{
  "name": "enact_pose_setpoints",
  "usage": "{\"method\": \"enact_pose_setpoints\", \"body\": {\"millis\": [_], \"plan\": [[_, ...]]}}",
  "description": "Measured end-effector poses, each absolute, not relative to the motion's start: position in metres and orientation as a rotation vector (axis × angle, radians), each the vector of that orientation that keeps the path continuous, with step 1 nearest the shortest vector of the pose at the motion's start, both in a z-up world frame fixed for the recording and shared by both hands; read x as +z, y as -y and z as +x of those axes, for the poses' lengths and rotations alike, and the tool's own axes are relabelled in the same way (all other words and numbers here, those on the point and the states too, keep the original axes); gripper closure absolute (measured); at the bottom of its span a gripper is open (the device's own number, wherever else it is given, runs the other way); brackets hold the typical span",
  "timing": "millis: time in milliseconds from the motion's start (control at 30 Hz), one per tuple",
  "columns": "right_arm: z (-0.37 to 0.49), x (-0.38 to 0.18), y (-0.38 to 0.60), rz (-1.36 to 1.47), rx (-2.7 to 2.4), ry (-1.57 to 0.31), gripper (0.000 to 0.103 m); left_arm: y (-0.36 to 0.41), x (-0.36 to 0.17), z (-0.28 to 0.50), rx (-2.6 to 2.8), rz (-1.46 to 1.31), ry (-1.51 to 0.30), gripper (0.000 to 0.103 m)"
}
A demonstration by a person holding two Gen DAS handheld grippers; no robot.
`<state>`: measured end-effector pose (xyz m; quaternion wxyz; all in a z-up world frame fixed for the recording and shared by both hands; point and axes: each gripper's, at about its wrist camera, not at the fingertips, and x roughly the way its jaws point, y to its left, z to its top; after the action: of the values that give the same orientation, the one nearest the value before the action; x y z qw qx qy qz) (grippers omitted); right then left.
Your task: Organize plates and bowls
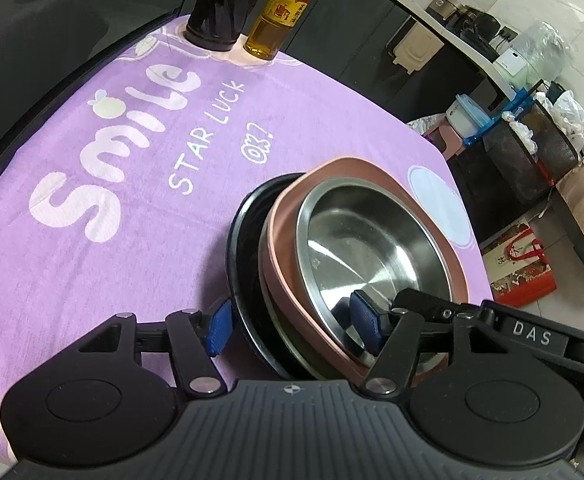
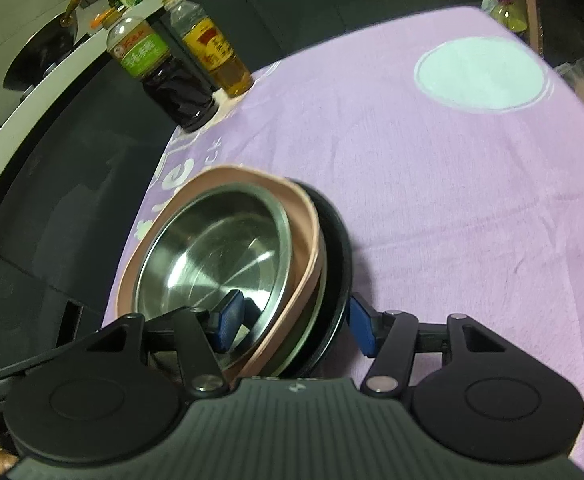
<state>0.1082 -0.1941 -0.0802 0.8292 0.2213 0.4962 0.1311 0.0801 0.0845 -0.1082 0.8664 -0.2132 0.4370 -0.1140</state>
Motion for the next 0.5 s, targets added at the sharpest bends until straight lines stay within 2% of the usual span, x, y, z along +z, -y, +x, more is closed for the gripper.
{"method": "enact_pose_setpoints", "body": {"millis": [133, 500], "plan": [[0.1161, -0.0843, 0.1925, 0.499, 0.292, -1.06, 0.042, -0.0798, -0.1104, 0.0822, -0.233, -0.445, -0.895, 0.039], [0.1177, -0.0779, 0.187, 0.441, 0.296, -1.018, 0.043, -0.0753, -0.1006, 0.0822, -0.218, -0.404, -0.847, 0.042]]}}
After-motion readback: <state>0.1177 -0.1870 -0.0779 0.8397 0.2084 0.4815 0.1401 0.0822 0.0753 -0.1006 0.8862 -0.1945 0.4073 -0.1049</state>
